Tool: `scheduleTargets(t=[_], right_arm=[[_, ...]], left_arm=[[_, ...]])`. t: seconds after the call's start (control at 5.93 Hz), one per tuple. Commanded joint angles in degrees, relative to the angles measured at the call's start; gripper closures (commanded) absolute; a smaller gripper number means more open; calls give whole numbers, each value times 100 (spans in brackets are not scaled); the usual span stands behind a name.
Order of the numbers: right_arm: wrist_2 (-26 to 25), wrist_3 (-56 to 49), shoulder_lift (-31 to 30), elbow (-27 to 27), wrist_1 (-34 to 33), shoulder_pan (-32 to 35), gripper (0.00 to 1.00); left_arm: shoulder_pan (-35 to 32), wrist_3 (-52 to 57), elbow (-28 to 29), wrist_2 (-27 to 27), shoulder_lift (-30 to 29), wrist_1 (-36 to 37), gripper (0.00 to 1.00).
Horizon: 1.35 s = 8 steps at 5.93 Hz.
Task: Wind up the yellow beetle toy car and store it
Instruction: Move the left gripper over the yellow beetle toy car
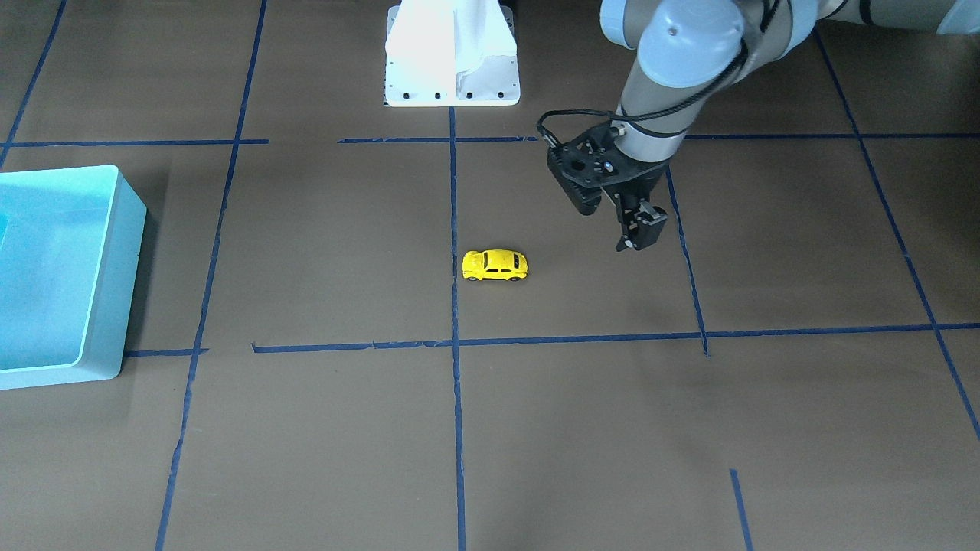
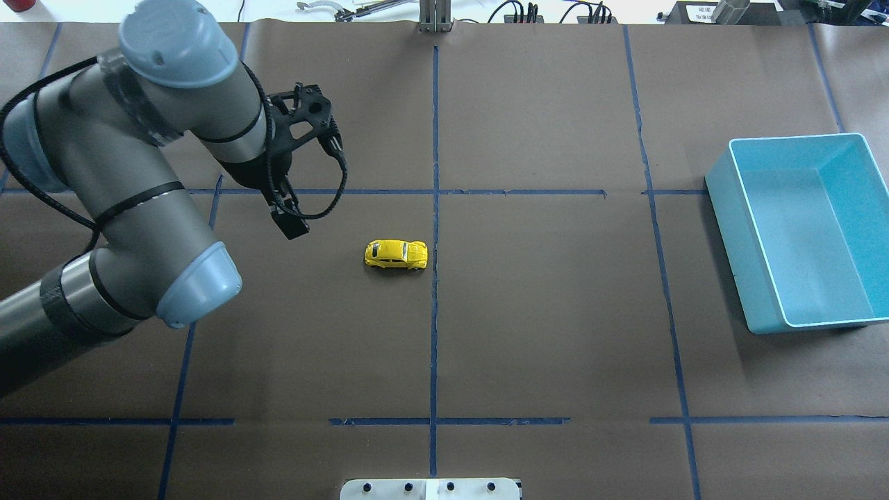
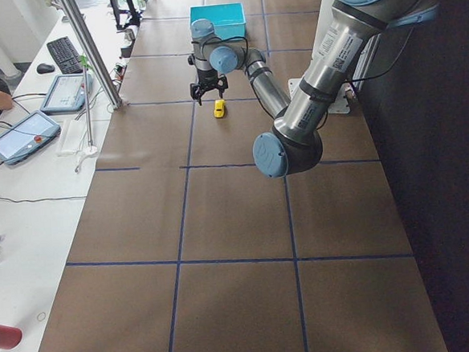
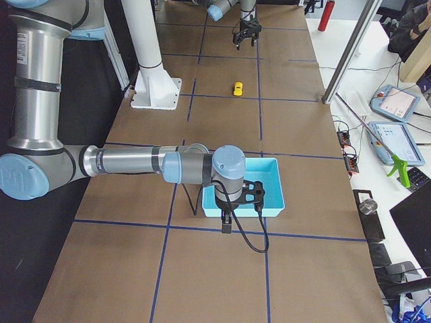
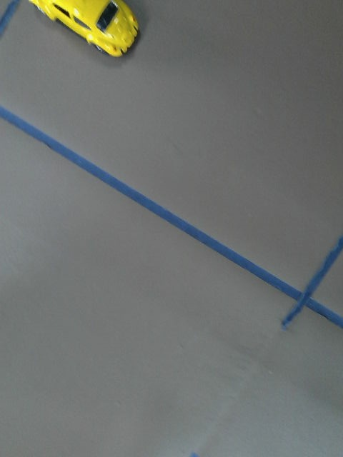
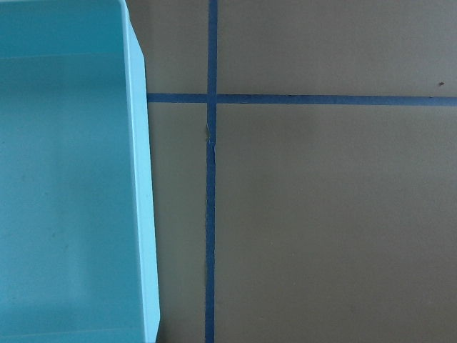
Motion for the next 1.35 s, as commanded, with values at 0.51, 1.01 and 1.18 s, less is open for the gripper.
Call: scheduleTargets(t=[0.51,1.01,1.18], right_arm=[[0,0,0,2,0,0,0],[9,0,-9,2,-18,0,0],[9,0,-26,2,-9,0,0]], left_arm=[[1053,42,1592,453,-1666,518,0],[1107,959,2197,1066,-1921,431,0],[1134,1208,2723,1202,-2010,-92,0]])
